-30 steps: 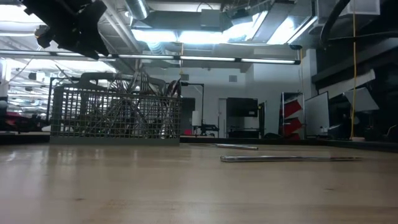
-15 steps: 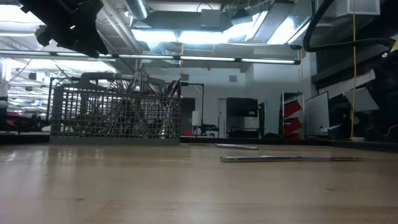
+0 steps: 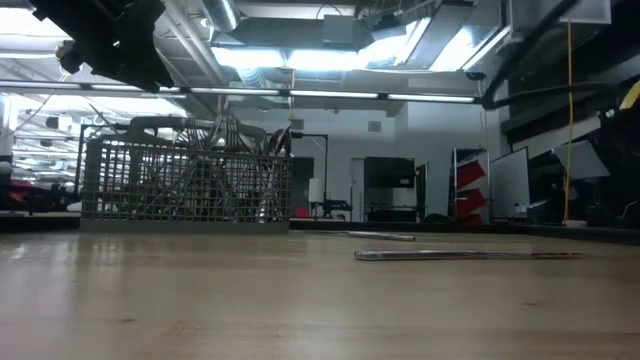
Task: Sort silverware
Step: Put the silver fork into the silverware rack, then put the silver table knife into the silverware rack
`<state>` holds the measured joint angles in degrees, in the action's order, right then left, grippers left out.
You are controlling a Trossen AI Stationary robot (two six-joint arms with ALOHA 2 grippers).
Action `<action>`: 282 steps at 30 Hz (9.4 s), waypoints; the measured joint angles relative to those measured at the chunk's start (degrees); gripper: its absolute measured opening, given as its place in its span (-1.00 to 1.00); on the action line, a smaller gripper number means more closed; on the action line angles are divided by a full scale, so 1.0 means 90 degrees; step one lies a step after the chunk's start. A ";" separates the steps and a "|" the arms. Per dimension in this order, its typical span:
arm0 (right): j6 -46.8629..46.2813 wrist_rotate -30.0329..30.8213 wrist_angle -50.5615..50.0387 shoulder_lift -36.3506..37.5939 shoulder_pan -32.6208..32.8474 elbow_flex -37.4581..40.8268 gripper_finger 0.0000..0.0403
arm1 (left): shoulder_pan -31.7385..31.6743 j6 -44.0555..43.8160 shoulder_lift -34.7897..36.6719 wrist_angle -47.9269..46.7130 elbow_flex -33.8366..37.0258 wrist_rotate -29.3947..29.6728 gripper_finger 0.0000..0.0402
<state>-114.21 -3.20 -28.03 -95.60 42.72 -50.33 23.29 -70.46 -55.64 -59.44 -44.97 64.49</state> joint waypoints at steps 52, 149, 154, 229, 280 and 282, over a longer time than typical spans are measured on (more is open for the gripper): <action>1.4446 0.1807 0.5800 -0.0199 -0.4556 -0.2573 -0.93 | 0.1408 -0.0340 0.0597 -0.0221 0.0002 0.0154 -0.23; 1.3596 0.1663 -0.5487 -0.2217 -0.5744 -0.9145 -0.36 | 0.0312 0.4761 -0.0588 0.5631 0.0384 -0.2329 -0.23; 1.3268 0.0415 -0.6914 -0.2213 -0.5656 -0.9135 -0.36 | -0.0141 0.5752 -0.1592 0.7584 0.0379 -0.4084 -0.23; 0.7888 0.2625 -0.5668 -0.0060 -0.0580 -0.3436 -0.36 | -0.1098 0.5921 -0.7571 0.5180 -0.3563 -0.5972 -0.69; 0.8230 0.2834 -0.5002 -0.0067 -0.0580 -0.3433 -0.36 | -0.0617 0.4270 -0.6517 0.1504 -0.3400 -0.5978 -0.85; 0.8230 0.2834 -0.5000 -0.0067 -0.0580 -0.3433 -0.36 | -0.0617 0.4228 -0.6409 0.1492 -0.3399 -0.5875 -0.85</action>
<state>-40.14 22.31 -73.04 -96.20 37.50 -81.23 17.74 -32.40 -113.32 -46.01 -75.56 11.62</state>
